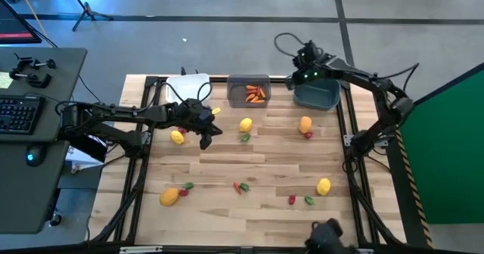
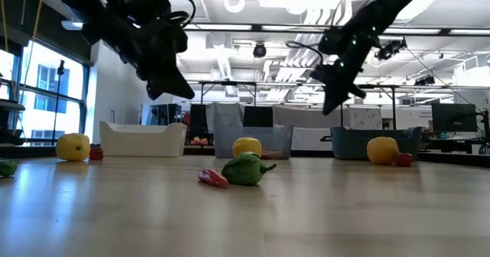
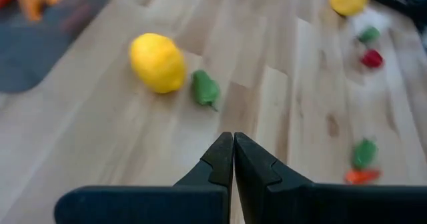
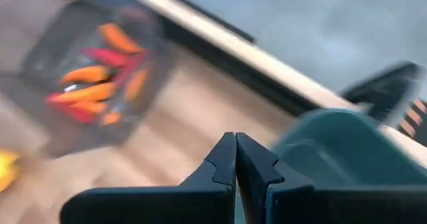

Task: Sort produce into baskets
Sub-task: Put the orange chili pepper into the black bin

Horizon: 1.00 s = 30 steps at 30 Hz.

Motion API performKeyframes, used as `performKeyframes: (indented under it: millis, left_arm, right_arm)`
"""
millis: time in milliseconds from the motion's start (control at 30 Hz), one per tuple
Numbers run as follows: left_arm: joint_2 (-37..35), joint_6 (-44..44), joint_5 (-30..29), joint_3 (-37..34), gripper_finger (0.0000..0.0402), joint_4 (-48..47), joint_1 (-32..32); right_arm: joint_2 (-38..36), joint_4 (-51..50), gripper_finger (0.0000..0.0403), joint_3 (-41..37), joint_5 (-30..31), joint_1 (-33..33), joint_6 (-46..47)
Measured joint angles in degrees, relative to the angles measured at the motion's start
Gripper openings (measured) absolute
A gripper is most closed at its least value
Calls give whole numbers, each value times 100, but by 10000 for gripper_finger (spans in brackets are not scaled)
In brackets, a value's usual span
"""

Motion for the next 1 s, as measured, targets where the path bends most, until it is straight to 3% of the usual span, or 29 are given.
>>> performKeyframes:
  millis: [300, 400, 500, 600, 900, 1000]
  left_arm:
    - [265, 1206, 455, 0, 0, 96, -608]
    - [588, 1521, 876, 0, 0, 308, -788]
    - [960, 1599, 1322, 0, 0, 607, -895]
    - [1285, 1525, 1357, 1, 3, 966, -982]
    - [2163, 1840, 1626, 8, 65, 1691, -1549]
    - [2465, 2031, 1410, 118, 89, 1674, -1820]
  right_arm:
    - [-35, 321, 0, -4, -113, 1278, 38]
    - [-35, 487, 0, -4, -129, 1577, 130]
    - [-35, 626, 0, -4, -114, 1808, 157]
    - [-35, 793, 0, -4, -121, 1992, 162]
    - [-35, 830, 0, -4, -177, 2196, 219]
    - [-35, 822, 0, -4, -297, 2161, 206]
